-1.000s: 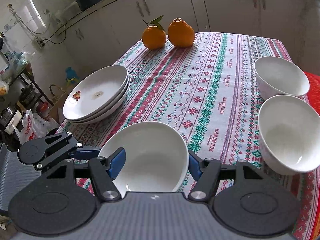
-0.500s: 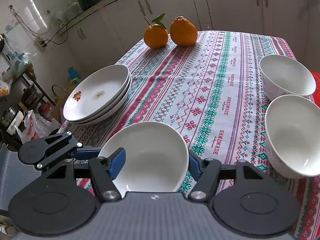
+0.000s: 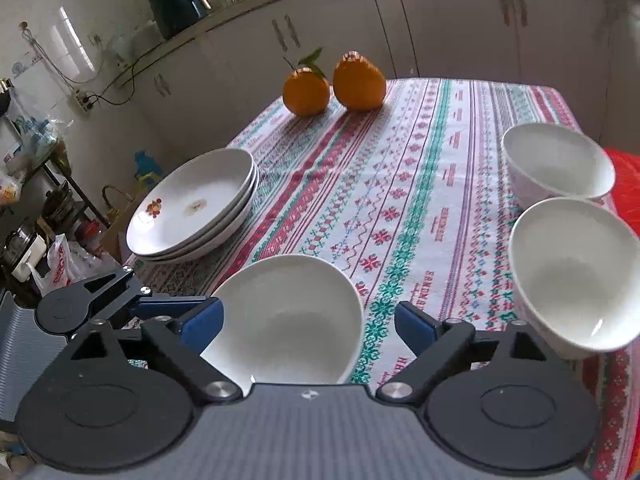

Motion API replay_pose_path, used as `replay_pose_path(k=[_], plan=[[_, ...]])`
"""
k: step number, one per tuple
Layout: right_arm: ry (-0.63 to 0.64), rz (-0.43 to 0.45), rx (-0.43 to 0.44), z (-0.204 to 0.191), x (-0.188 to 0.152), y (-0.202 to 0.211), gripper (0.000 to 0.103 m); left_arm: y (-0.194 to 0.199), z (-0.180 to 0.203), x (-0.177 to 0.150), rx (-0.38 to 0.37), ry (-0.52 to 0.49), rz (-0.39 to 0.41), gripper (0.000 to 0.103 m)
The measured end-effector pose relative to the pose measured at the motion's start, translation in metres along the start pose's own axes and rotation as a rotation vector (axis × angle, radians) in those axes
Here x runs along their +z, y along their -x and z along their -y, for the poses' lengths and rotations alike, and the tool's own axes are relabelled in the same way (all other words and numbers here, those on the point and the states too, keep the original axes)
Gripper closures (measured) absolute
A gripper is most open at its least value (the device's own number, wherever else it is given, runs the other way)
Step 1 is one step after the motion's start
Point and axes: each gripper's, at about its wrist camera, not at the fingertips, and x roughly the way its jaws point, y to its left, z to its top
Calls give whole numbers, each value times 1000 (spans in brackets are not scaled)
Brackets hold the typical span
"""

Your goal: Organize plates and bowls

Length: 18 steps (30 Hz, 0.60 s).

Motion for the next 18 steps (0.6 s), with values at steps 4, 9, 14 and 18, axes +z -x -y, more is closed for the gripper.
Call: replay_pose_path(k=[4, 9, 14, 18], plan=[[8, 65, -33, 3, -2, 18, 0, 12, 0, 8, 17, -33, 2, 3], [9, 116, -99, 13, -6, 37, 0, 13, 3, 23, 33, -23, 20, 3], [-17, 159, -148, 32, -9, 59, 0, 2, 17, 42, 15, -9, 47, 3], [-40, 164, -173, 49, -13, 69, 0, -14, 33, 56, 9, -22, 61, 3]])
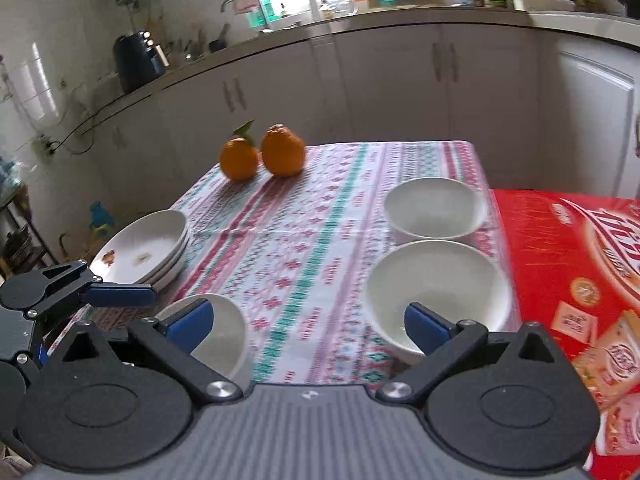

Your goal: Organize plates and bowls

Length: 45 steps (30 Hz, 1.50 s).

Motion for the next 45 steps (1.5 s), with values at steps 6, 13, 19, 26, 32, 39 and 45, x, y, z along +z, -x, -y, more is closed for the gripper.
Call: replay_pose_path(k=[6, 13, 19, 26, 32, 39, 45], plan=[[-9, -12, -42, 24, 3, 7, 0, -29, 19, 18, 18, -7, -28, 3], [-24, -31, -70, 57, 16, 9, 0, -68, 41, 32, 42, 19, -75, 3], [-24, -51, -38, 80, 24, -1, 0, -96, 49, 35, 53, 50, -110, 3], [-3, -82, 17, 97, 36, -24, 4, -117, 53, 41, 68, 57, -123, 6], [-11, -128, 58, 110, 42, -48, 19, -128, 53, 42, 66, 60, -142, 10], [-21, -158, 85, 117, 44, -62, 29, -137, 52, 44, 54, 68, -151, 23], [-29, -170, 106, 119, 44, -65, 32, -138, 52, 45, 53, 73, -146, 23]])
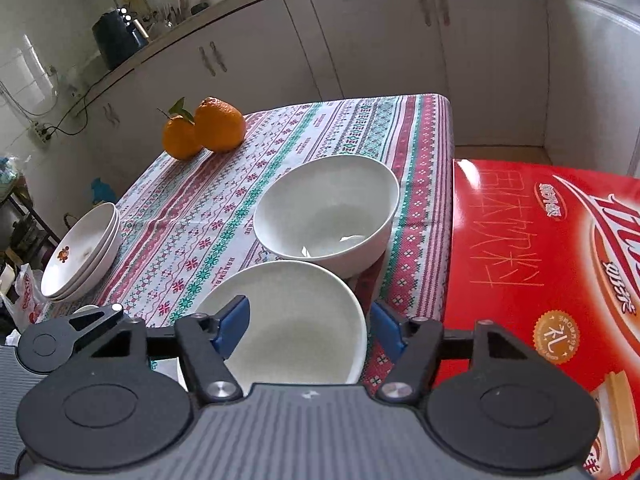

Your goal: Organize plates and bowls

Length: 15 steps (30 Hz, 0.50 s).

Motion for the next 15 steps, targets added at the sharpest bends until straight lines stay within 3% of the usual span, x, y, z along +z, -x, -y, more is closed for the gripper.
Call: replay_pose_path(k=[15], plan=[[-33, -15, 31, -1, -1, 5, 34, 2, 1, -1, 18, -11, 1, 24]])
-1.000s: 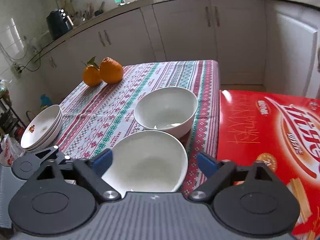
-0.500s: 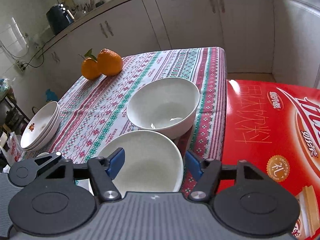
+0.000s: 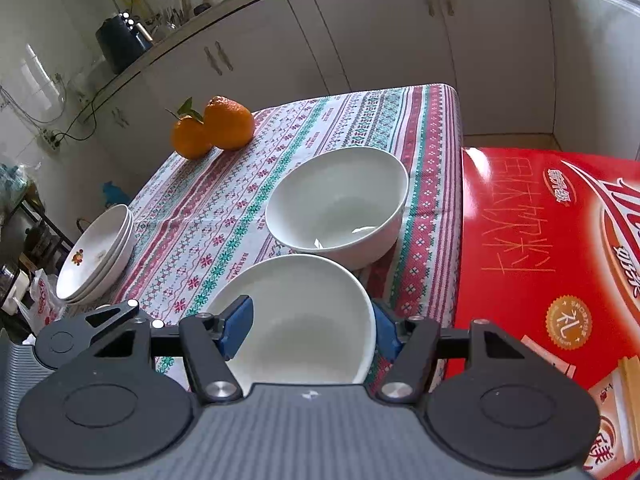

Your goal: Organize plates and bowls

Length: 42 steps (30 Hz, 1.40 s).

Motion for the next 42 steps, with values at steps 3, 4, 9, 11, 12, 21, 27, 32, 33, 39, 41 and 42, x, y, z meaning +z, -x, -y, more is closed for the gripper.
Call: replay_pose_path(k=[3, 4, 9, 11, 12, 21, 27, 32, 33, 39, 41, 42], plan=[[-2, -5, -5, -3, -1, 1, 34, 2, -1, 0, -8, 2, -9, 24], [-1, -6, -6, -5, -1, 1, 34, 3, -1, 0, -9, 1, -10, 24], [-3, -9, -13, -13, -2, 6, 34, 14, -4, -1, -16, -13, -9, 24], [-4, -8, -13, -16, -2, 10, 34, 21, -4, -1, -19, -19, -3, 24], [-5, -8, -12, -18, -2, 11, 34, 24, -4, -1, -20, -24, -1, 24], [-26, 3, -11, -42, -8, 24, 34, 49, -8, -7, -36, -40, 11, 24], [-15, 16, -10, -64, -11, 33, 34, 70, -14, -14, -37, -45, 29, 24], [11, 26, -8, -86, -11, 37, 34, 86, -20, -20, -27, -47, 43, 24], [13, 26, -6, -90, -11, 37, 34, 90, -23, -22, -26, -42, 45, 24], [48, 25, 7, -118, -9, 33, 34, 111, -39, -34, -10, -22, 69, 24], [63, 26, 20, -128, -8, 31, 34, 117, -46, -37, -2, -9, 70, 24], [72, 26, 25, -133, -8, 29, 34, 120, -49, -39, 1, -1, 71, 24]])
